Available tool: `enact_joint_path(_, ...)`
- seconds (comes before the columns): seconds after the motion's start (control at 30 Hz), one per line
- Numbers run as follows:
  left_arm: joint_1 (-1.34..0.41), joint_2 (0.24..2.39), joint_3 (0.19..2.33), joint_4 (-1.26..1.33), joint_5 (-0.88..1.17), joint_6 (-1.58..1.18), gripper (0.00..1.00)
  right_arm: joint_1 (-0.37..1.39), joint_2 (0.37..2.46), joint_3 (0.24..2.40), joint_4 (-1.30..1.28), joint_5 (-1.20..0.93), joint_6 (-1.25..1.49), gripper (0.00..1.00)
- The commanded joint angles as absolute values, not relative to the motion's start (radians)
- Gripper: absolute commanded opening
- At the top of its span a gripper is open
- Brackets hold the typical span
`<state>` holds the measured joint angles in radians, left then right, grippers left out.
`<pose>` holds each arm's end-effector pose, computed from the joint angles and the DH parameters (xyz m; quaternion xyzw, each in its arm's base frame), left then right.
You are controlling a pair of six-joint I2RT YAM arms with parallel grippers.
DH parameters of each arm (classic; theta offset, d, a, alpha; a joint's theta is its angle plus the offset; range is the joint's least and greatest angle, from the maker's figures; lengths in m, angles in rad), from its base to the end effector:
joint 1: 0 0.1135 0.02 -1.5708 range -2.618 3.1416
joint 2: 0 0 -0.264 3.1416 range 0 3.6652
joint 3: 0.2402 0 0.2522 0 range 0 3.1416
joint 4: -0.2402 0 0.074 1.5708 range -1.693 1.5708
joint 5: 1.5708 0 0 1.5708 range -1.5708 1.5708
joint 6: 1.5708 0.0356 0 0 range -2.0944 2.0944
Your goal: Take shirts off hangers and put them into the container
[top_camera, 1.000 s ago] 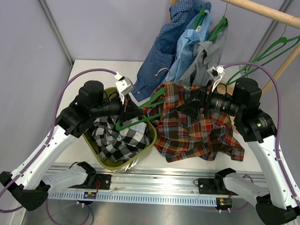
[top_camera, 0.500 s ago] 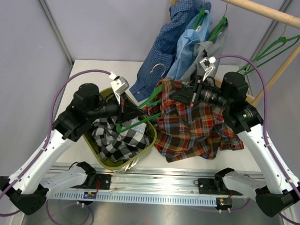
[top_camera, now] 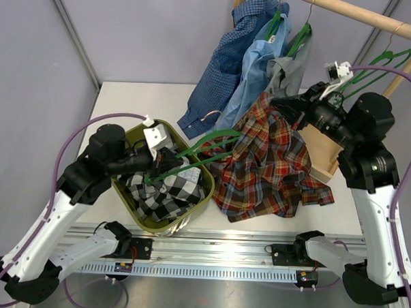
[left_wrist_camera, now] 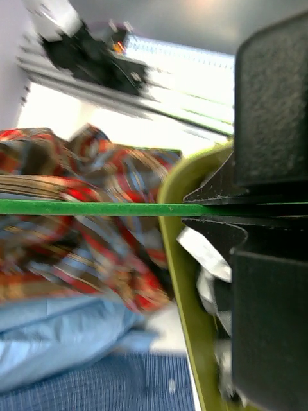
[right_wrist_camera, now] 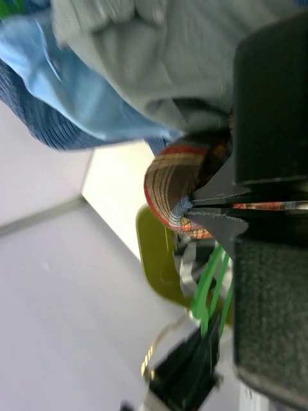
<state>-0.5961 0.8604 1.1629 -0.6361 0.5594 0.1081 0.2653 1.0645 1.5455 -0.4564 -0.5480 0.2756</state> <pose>0.1236 -0.1067 0.4098 0.4203 0.6798 -0.3529 0.4865 0.1744 0.0666 0.5135 -0.1902 0.6733 0.3662 0.6135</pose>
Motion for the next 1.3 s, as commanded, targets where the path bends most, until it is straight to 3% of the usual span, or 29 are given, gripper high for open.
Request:
enact_joint_path(0.0,-0.594,0.746,1.201,-0.71,0.522,0.311,0.0,0.244,0.991,1.592,-0.537,-0.414,0.029,0.0)
enact_joint_path(0.27,-0.592,0.594,1.273,-0.819,0.39,0.408,0.0,0.219,0.917,1.54,-0.707,-0.4,-0.212,0.0)
enact_joint_path(0.53,-0.592,0.604,1.44,-0.902,0.35,0.416,0.0,0.219,0.881,1.364,-0.879,-0.617,-0.4,0.0)
enact_joint_path(0.8,-0.592,0.646,1.367,-0.778,0.377,0.371,0.0,0.219,0.845,1.19,-1.031,-0.781,-0.607,0.0)
enact_joint_path(0.87,-0.594,0.672,1.348,-0.72,0.409,0.348,0.0,0.219,0.842,1.198,-1.058,-0.81,-0.641,0.12)
enact_joint_path(0.9,-0.592,0.702,1.33,-0.697,0.431,0.335,0.0,0.219,0.844,1.21,-1.052,-0.787,-0.637,0.24)
enact_joint_path(0.93,-0.592,0.721,1.327,-0.658,0.449,0.312,0.0,0.219,0.847,1.224,-1.052,-0.767,-0.64,0.49)
enact_joint_path(0.97,-0.592,0.739,1.327,-0.646,0.465,0.305,0.0,0.219,0.851,1.241,-1.051,-0.746,-0.643,0.55)
enact_joint_path(1.07,-0.592,0.822,1.361,-0.647,0.532,0.314,0.0,0.219,0.865,1.342,-1.071,-0.692,-0.673,0.65)
enact_joint_path(1.27,-0.594,0.902,1.454,-0.776,0.595,0.432,0.0,0.219,0.919,1.587,-1.258,-0.877,-0.755,0.73)
